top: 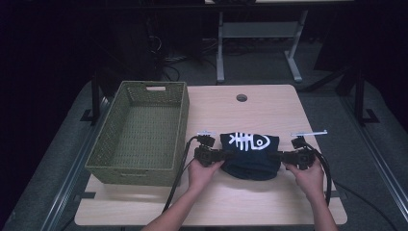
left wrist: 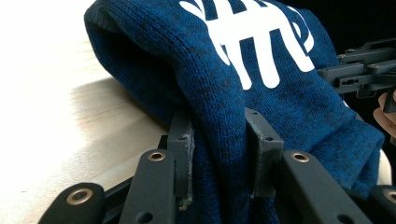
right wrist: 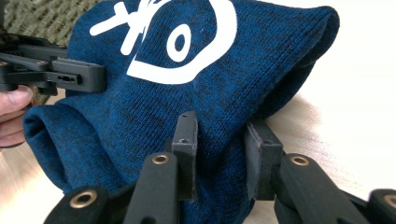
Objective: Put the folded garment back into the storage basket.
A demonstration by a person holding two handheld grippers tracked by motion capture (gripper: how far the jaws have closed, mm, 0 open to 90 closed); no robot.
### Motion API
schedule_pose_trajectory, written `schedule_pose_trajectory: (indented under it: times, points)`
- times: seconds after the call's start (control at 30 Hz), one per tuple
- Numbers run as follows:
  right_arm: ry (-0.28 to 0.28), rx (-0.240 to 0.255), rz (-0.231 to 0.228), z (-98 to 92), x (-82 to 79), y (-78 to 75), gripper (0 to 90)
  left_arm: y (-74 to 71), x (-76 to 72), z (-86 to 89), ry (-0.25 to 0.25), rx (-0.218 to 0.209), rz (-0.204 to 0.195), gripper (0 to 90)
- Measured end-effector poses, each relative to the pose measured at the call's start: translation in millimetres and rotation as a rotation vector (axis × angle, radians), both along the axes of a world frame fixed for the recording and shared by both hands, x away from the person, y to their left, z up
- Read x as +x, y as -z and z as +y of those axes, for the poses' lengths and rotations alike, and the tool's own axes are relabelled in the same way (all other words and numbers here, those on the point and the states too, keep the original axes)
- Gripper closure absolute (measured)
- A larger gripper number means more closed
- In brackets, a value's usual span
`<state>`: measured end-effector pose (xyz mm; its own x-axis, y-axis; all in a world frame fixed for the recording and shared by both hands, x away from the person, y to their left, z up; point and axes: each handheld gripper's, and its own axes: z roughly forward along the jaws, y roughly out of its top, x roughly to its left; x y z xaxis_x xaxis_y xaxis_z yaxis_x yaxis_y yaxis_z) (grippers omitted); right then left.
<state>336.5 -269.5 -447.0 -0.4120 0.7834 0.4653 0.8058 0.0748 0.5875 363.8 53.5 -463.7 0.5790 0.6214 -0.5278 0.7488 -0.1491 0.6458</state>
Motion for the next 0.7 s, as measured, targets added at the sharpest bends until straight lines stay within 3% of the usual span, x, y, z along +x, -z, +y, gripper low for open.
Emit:
schedule_pose_trajectory:
  times: [0.33, 0.7]
  points:
    - [-0.013, 0.004, -0.038, -2.8, -11.4, -17.9, 69.2, -15.6, -7.6, 1.2, 0.021, -0.019, -0.026, 67.5]
    - [-0.015, 0.041, -0.078, -8.9, -23.0, -33.0, 69.3, -35.1, -13.1, 0.5, 0.049, -0.024, -0.055, 67.4]
